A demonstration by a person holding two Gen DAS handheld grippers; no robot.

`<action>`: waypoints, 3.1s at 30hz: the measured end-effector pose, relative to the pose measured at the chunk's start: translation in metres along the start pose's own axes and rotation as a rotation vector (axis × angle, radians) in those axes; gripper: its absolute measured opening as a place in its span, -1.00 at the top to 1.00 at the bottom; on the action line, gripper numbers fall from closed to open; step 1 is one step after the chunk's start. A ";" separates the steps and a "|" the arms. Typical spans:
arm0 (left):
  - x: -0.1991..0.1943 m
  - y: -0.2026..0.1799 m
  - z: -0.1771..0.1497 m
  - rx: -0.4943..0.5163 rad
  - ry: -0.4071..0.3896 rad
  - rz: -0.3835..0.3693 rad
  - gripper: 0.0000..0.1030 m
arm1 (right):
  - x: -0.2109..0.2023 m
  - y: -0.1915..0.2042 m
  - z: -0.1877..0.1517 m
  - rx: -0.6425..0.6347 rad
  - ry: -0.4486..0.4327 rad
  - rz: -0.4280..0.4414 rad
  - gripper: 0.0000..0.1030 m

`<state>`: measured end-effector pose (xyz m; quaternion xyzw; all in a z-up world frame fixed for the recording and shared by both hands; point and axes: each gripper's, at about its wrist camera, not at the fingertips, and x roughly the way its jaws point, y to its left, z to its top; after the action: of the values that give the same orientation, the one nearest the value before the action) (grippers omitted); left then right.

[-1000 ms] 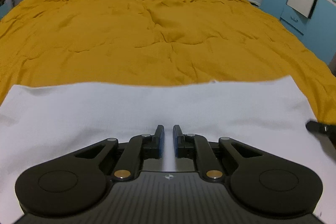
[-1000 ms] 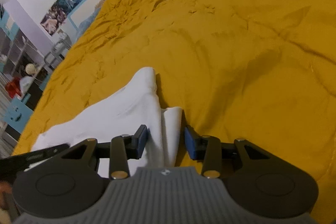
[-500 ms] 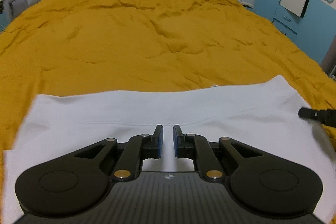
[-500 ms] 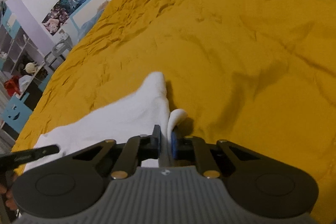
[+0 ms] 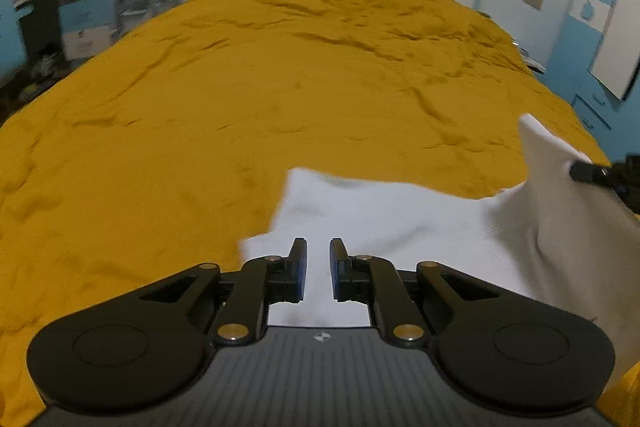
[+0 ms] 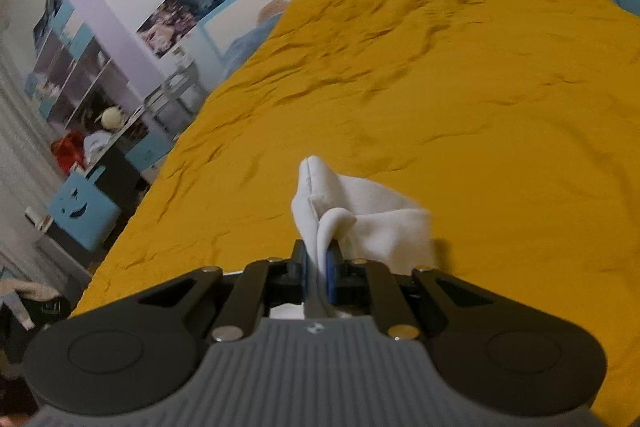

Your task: Fold small clothes

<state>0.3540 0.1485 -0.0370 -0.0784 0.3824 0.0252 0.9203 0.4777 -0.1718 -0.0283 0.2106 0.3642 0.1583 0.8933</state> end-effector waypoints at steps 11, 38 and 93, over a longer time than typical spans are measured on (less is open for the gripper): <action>0.012 0.084 -0.029 -0.189 0.027 0.009 0.76 | 0.085 0.157 -0.057 -0.090 0.090 -0.002 0.92; -0.025 0.104 -0.057 -0.300 0.049 -0.142 0.49 | 0.118 0.236 -0.114 -0.384 0.235 0.042 0.65; -0.037 0.068 -0.107 -0.272 0.075 -0.071 0.77 | -0.036 0.066 -0.218 -0.437 0.192 -0.233 1.00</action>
<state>0.2459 0.1981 -0.0935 -0.2171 0.4065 0.0412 0.8866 0.2880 -0.0743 -0.1154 -0.0466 0.4264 0.1487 0.8910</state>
